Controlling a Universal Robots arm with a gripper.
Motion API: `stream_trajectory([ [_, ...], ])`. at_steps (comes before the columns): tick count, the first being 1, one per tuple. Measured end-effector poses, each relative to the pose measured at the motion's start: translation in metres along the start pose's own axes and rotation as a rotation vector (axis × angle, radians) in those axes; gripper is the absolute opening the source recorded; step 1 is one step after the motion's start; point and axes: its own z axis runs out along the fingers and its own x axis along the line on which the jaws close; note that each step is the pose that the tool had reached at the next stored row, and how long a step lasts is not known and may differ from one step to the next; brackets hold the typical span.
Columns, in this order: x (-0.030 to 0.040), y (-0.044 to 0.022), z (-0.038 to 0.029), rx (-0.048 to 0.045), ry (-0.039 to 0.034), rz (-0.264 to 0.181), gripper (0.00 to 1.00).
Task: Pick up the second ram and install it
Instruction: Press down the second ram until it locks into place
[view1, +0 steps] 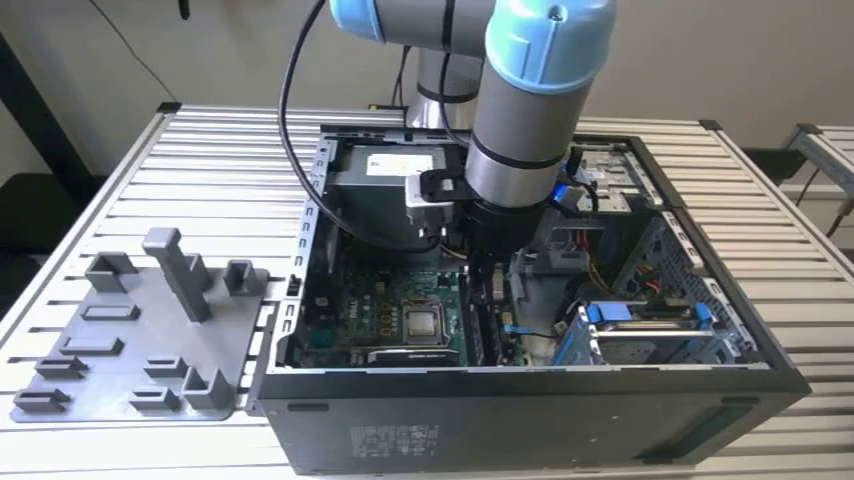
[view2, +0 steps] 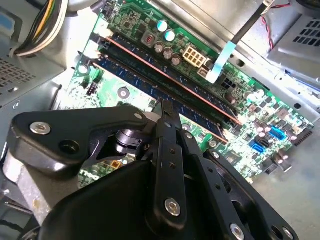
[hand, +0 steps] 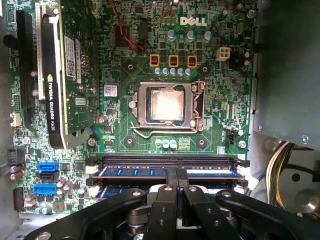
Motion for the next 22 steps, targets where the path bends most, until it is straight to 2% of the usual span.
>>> stream_trajectory([
  [8, 0.0138, 0.0000, 0.0019, 0.0004, 0.0001, 0.010, 0.11],
  [13, 0.0149, 0.0000, 0.0060, 0.0023, 0.0000, 0.066, 0.11],
  [18, 0.0149, 0.0000, 0.0067, 0.0026, -0.0004, 0.068, 0.11],
  [22, 0.0153, 0.0000, 0.0128, 0.0020, 0.0016, 0.068, 0.11],
])
